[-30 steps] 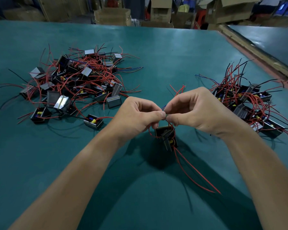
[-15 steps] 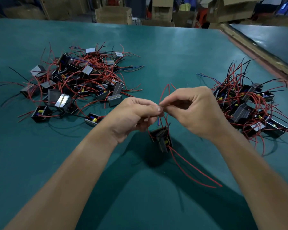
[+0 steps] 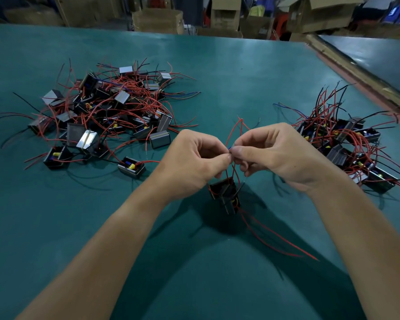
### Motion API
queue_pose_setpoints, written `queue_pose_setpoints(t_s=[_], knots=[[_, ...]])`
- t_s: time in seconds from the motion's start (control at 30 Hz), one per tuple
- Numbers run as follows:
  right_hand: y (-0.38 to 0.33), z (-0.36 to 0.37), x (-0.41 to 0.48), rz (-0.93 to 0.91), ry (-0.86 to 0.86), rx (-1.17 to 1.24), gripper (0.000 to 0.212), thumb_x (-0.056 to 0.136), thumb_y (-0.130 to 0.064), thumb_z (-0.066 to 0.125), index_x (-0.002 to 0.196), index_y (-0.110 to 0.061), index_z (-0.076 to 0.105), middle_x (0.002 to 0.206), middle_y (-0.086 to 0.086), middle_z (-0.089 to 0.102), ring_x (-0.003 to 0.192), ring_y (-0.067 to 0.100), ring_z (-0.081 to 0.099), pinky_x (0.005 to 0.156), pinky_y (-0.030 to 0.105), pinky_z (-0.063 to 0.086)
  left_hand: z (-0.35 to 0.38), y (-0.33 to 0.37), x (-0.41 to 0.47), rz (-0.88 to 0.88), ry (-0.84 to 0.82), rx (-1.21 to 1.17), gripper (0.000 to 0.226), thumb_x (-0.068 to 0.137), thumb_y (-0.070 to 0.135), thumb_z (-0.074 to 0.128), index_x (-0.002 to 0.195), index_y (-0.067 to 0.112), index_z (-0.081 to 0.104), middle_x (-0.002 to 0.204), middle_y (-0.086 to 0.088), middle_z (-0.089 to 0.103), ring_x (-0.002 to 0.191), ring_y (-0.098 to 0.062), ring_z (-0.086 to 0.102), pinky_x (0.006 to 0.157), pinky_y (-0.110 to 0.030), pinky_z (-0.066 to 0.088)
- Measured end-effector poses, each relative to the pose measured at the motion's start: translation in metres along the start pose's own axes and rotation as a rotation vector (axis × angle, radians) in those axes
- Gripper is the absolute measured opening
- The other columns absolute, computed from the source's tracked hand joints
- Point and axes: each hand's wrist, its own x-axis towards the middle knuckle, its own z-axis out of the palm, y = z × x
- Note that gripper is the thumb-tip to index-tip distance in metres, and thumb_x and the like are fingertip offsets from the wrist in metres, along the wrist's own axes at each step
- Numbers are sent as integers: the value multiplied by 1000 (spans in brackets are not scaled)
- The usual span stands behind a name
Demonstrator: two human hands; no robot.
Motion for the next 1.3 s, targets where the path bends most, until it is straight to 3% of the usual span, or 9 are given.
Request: queue_pose_setpoints(t_s=[0.13,0.27,0.33,0.43,0.6,0.87,0.93,1.2,1.3], knots=[[4,-1,1,-185,53,-191,18,85,3,71,77,-12,75,60,7,67,56,13,61,56,27,54,-2,1,0,-100,14,-27,19,90,5,65,72,8,69,47,5,57,42,-6,41,43,-18,32],[8,6,3,-401,137,-457,10,84,-7,74,79,-15,77,69,3,70,64,16,64,60,37,52,-6,3,4,-495,-77,-329,21,92,14,59,72,14,66,47,8,49,41,-5,37,41,-13,31],[9,9,3,-384,145,-458,13,85,-6,74,79,-17,77,69,4,70,62,15,63,60,35,51,-8,2,5,-565,-95,-371,22,92,17,57,72,16,66,48,9,46,41,-4,35,40,-14,30],[4,7,2,-160,104,-201,17,91,-2,67,78,-8,75,68,14,71,56,14,63,55,30,56,-7,1,5,-401,-60,-317,27,91,12,61,66,15,69,48,5,49,42,-5,36,42,-15,26],[-4,1,-1,152,7,136,21,94,-12,62,77,-4,72,63,7,67,50,12,61,48,22,52,-3,2,2,-47,31,-74,16,88,-1,66,73,3,69,47,8,56,43,-2,45,45,-11,34],[-2,-4,-2,86,-68,74,6,70,-16,77,67,-11,75,59,5,64,52,11,60,53,23,55,-2,-1,2,84,16,31,14,88,0,67,75,0,72,52,5,59,47,-4,48,48,-18,38],[2,-2,0,25,-51,2,13,76,-4,78,66,-10,73,57,4,64,52,11,59,54,23,55,-2,-1,2,71,4,25,15,88,0,66,74,0,71,51,5,58,46,-4,48,48,-17,38],[9,4,1,-340,63,-614,15,85,-7,73,77,-18,67,68,-6,69,64,9,63,62,26,51,-5,0,5,-367,-71,-203,29,90,7,59,63,13,68,45,2,48,41,-8,37,41,-17,27],[12,13,2,-414,154,-690,14,86,-9,71,78,-17,63,69,-4,66,65,19,61,65,39,50,-8,1,6,-520,-119,-361,30,93,13,51,66,16,64,48,5,43,45,-9,32,41,-15,29]])
